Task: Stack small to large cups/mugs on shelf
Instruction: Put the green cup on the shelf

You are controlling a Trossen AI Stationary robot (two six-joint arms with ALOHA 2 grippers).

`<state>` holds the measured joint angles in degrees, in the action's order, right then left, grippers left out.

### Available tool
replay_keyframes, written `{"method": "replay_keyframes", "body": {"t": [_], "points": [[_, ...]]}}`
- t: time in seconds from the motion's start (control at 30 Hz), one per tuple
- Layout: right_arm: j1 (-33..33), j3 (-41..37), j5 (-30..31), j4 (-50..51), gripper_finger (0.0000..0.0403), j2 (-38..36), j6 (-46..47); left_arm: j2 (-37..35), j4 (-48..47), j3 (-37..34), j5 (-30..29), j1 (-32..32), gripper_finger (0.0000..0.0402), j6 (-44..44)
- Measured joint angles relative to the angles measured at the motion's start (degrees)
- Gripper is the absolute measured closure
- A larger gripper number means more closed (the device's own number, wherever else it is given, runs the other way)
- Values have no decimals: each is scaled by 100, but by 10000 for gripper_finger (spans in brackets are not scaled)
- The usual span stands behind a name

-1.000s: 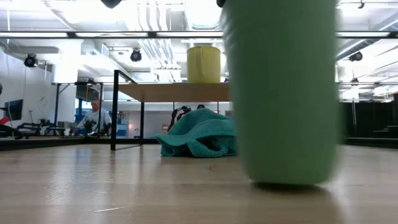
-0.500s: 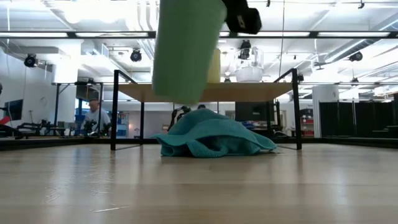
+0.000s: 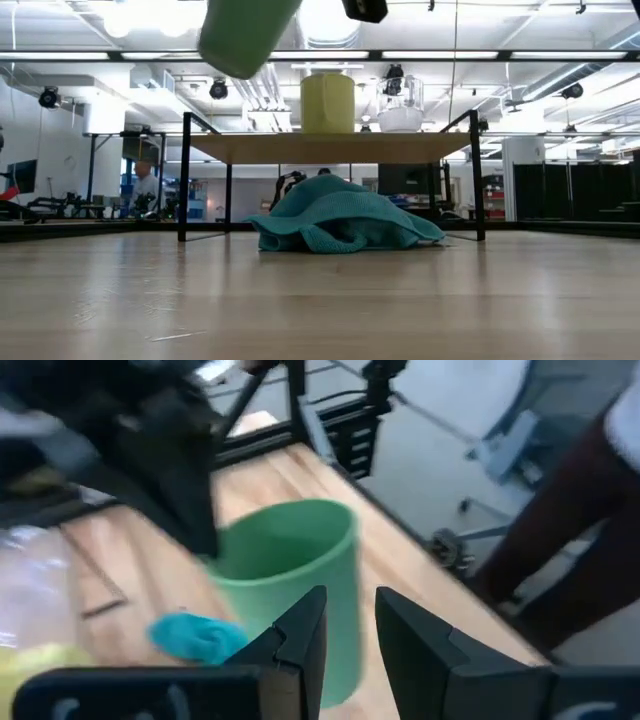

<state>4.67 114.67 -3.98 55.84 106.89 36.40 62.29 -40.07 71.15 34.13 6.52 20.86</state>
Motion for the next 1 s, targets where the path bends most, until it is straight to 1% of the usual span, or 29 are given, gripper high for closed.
{"method": "replay_keyframes", "body": {"t": [0.07,0.13,0.23,0.43,0.57,0.67,0.73,0.87,1.0], "points": [[-9,3,-101,224,394,0,19,82,1,171,-170,2,327,264],[-7,-90,-134,280,394,0,44,144,11,340,-195,2,327,536],[-9,-167,-242,235,395,9,61,263,-16,545,-195,-14,327,659],[-38,-228,-282,69,395,9,58,645,-787,779,-206,-211,327,976],[-89,-259,-411,39,395,9,54,905,-904,852,-232,-480,327,1325],[-104,-292,-526,48,395,9,61,1051,-905,1006,-561,-652,327,1554],[-104,-326,-552,46,395,9,62,1140,-932,1107,-763,-714,327,1602],[-96,-498,-713,-1,395,9,166,1312,-1002,1274,-790,-773,327,1611],[-94,-672,-878,-359,395,9,239,1452,-1026,1316,-789,-870,327,1609]]}}
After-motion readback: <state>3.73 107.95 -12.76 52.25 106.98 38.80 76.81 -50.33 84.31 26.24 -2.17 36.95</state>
